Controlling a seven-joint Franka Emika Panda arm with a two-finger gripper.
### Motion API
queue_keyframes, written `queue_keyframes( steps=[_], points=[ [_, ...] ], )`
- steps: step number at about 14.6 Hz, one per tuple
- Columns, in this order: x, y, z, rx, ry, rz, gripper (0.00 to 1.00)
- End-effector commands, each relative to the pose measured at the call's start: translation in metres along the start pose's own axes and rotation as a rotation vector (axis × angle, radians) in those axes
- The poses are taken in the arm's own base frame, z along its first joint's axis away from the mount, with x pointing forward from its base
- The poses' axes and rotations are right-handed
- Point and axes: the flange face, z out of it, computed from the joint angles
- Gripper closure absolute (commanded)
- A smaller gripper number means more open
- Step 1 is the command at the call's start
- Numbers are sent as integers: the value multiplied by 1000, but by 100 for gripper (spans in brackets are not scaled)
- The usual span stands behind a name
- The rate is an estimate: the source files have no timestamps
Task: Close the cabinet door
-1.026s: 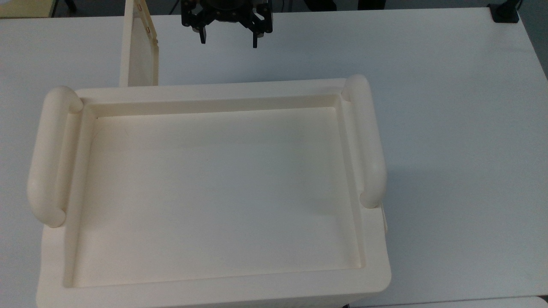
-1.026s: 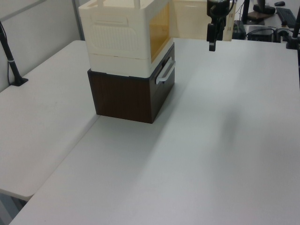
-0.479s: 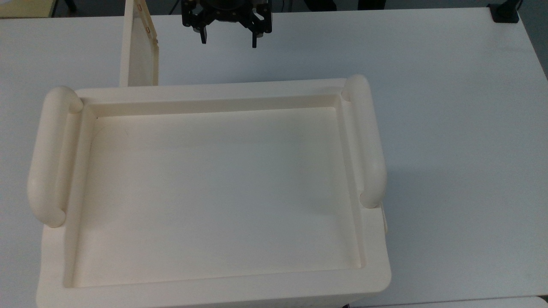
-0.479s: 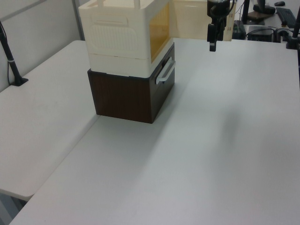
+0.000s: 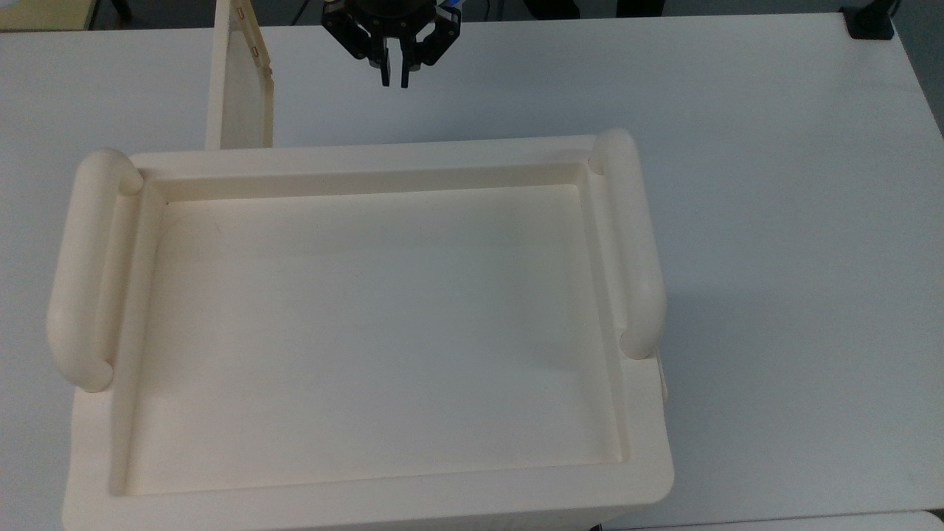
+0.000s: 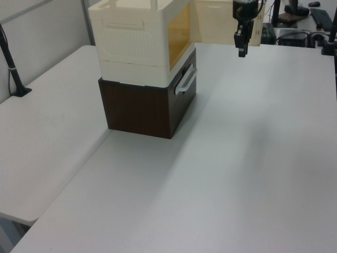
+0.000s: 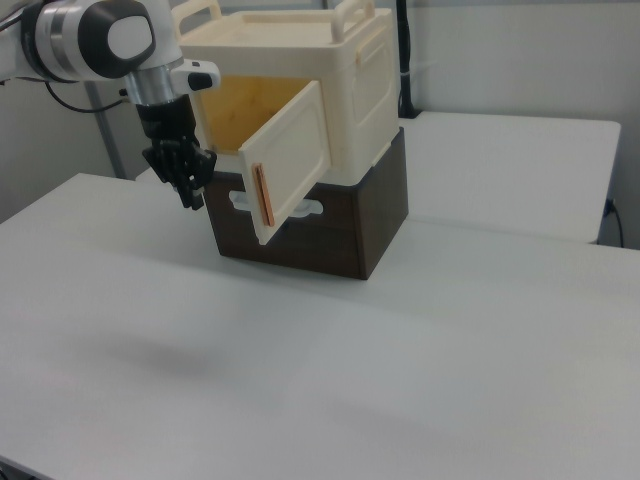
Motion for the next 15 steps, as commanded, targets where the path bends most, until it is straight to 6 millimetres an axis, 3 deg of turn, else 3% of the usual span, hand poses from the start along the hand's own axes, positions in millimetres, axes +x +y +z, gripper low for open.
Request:
queue_keyframes(
  steps=[1, 5, 7, 11, 13, 15],
  points=[
    [-8, 0, 2, -1, -13, -22, 100],
    [-8, -1, 1, 0, -10, -22, 100],
    [-3, 8, -25, 4, 41, -11, 100],
    [-12, 16, -111, 21, 187, 6, 100],
    [-14, 22, -125, 26, 217, 17, 100],
    [-16, 45, -133, 26, 234, 56, 100]
  ],
)
